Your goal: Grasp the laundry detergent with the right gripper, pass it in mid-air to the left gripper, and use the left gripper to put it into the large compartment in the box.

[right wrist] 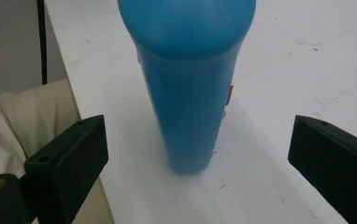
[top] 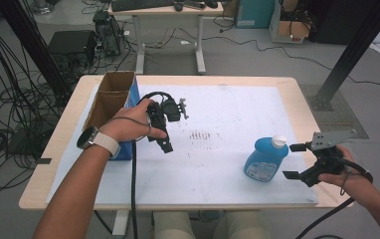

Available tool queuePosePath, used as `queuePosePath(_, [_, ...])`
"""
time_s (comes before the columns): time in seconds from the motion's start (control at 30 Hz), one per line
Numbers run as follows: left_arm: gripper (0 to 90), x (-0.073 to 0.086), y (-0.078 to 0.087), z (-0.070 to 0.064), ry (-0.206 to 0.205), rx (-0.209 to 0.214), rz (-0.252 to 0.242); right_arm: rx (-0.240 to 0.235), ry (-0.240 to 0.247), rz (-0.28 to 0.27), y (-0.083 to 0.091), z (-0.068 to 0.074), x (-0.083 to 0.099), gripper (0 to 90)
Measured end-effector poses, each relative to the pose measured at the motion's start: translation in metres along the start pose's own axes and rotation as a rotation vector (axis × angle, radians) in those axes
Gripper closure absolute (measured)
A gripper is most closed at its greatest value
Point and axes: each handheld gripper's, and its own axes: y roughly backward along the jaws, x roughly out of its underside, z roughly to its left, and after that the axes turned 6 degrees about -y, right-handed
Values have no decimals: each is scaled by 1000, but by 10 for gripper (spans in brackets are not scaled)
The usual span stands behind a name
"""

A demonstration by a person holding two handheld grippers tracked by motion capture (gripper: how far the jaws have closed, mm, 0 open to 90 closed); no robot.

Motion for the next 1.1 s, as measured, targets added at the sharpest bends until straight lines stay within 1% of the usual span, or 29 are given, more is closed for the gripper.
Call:
queuePosePath(0.37, [97,1,0,1,0,0,-1,1,5,-2,0,-1,0,48])
queuePosePath(0.43, [97,1,0,0,-3,-6,-4,0,6,-2,0,-1,0,49])
queuePosePath(0.47, [97,1,-1,0,2,1,1,1,0,1,0,0,0,49])
queuePosePath(0.93, [97,1,-1,1,2,-3,-1,3,1,0,0,0,0,49])
queuePosePath(1.0, [97,1,-1,1,1,-3,-1,3,-8,-4,0,0,-1,49])
queuePosePath(1.03, [97,1,-1,1,1,-3,-1,4,1,-7,0,-1,-1,50])
queuePosePath(1.1, [97,1,-1,1,1,-3,-1,4,-4,-7,0,0,-1,52])
